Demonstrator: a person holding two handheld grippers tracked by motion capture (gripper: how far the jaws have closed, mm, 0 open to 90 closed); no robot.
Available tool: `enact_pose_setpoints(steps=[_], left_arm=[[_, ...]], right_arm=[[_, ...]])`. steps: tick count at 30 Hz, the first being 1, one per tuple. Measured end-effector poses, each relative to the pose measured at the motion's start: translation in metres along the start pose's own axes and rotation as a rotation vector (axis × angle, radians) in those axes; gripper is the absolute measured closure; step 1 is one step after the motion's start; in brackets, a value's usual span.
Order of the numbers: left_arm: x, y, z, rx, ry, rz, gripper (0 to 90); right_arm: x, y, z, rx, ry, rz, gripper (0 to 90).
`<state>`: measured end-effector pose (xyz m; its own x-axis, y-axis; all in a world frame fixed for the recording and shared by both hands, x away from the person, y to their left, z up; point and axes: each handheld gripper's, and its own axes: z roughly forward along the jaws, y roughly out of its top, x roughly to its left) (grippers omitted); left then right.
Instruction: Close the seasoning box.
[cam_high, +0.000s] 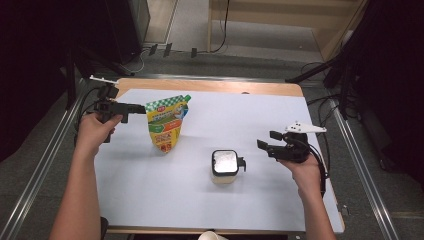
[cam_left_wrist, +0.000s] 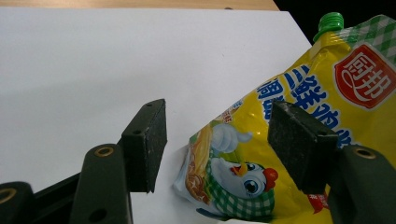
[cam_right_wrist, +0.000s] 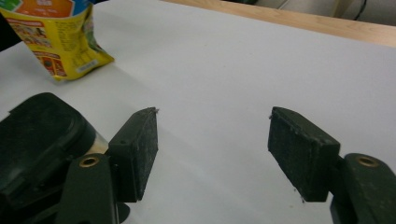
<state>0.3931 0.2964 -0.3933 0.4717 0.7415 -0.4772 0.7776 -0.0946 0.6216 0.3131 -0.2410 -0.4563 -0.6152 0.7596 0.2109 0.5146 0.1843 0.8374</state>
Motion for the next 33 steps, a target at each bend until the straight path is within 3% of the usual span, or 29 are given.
enact_pose_setpoints(steps=[6, 16, 26, 28, 33], left_arm=[[0.000, 0.000, -0.001, 0.000, 0.000, 0.000, 38.4], [0.001, -0.001, 0.001, 0.011, 0.003, 0.001, 38.4], [0.003, -0.002, 0.003, 0.016, 0.006, -0.005, 38.1], [0.004, -0.002, 0.005, 0.016, 0.010, -0.002, 37.2], [0.007, -0.004, 0.007, 0.014, 0.006, 0.011, 34.8]], right_arm=[[-0.008, -0.007, 0.004, 0.019, -0.031, 0.035, 30.9], [-0.008, -0.013, 0.013, 0.046, -0.052, 0.038, 29.5], [-0.008, -0.014, 0.014, 0.054, -0.054, 0.043, 27.4], [-0.009, -0.014, 0.015, 0.064, -0.020, 0.044, 23.7], [-0.009, -0.015, 0.016, 0.072, -0.025, 0.045, 23.8]])
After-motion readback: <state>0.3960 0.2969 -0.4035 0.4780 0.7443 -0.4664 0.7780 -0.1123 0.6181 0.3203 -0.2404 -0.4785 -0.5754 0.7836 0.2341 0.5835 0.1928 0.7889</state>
